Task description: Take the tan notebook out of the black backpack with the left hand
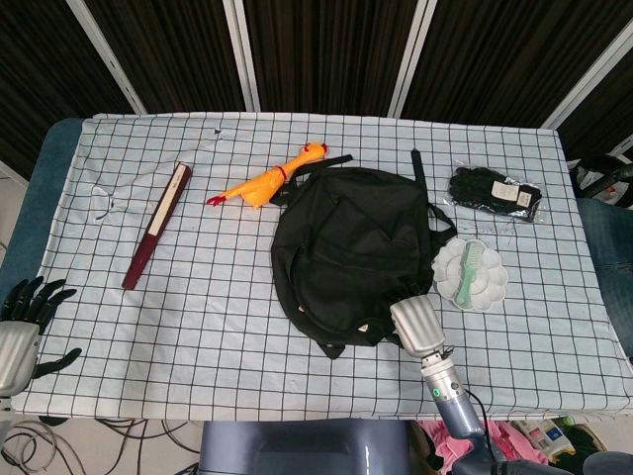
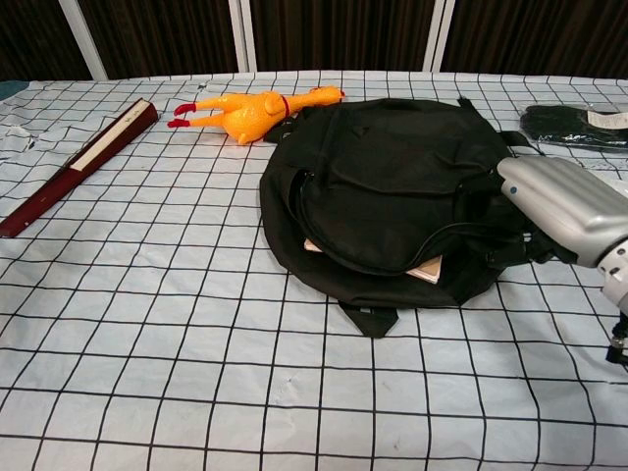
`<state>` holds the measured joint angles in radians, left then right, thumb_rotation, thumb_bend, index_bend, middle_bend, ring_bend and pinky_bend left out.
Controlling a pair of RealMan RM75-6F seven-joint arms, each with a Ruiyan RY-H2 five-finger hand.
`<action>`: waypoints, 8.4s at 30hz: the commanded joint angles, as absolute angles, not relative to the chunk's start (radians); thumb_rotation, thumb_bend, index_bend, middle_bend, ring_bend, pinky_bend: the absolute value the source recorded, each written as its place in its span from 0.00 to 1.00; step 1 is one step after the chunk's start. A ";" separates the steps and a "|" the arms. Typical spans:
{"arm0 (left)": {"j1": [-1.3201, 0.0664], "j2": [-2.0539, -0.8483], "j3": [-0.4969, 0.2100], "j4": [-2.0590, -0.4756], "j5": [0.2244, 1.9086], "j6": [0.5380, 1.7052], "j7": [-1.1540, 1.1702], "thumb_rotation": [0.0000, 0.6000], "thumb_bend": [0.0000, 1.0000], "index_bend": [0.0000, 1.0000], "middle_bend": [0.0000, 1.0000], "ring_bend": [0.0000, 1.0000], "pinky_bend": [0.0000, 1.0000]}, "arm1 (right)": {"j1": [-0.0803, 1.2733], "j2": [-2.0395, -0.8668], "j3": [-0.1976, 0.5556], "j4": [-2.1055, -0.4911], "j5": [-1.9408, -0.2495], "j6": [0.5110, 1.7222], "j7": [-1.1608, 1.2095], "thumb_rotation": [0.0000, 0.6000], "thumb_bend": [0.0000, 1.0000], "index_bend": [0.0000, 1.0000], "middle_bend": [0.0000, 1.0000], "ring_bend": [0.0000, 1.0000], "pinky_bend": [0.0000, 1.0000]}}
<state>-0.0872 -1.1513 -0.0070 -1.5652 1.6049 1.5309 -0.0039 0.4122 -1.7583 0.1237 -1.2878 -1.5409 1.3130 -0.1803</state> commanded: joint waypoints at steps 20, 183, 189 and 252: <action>-0.403 -1.391 -0.058 -1.522 1.718 1.181 -0.031 1.00 0.09 0.21 0.19 0.03 0.01 | 0.611 -1.468 0.415 -1.489 -1.203 1.031 -0.137 1.00 0.51 0.62 0.52 0.41 0.21; -0.893 -1.547 -0.205 -1.318 1.517 1.109 -0.222 1.00 0.51 0.71 0.75 0.52 0.53 | 0.652 -1.450 0.340 -1.472 -1.053 1.159 -0.218 1.00 0.54 0.62 0.52 0.41 0.21; -0.873 -1.372 -0.283 -1.532 1.461 1.112 -0.273 1.00 0.51 0.71 0.75 0.52 0.53 | 0.650 -1.448 0.341 -1.477 -1.048 1.163 -0.224 1.00 0.54 0.62 0.52 0.41 0.21; -0.951 -1.269 -0.026 -1.447 1.508 0.854 -0.266 1.00 0.03 0.21 0.09 0.00 0.00 | 0.536 -1.067 0.143 -1.804 -0.921 1.155 -0.349 1.00 0.28 0.14 0.08 0.10 0.12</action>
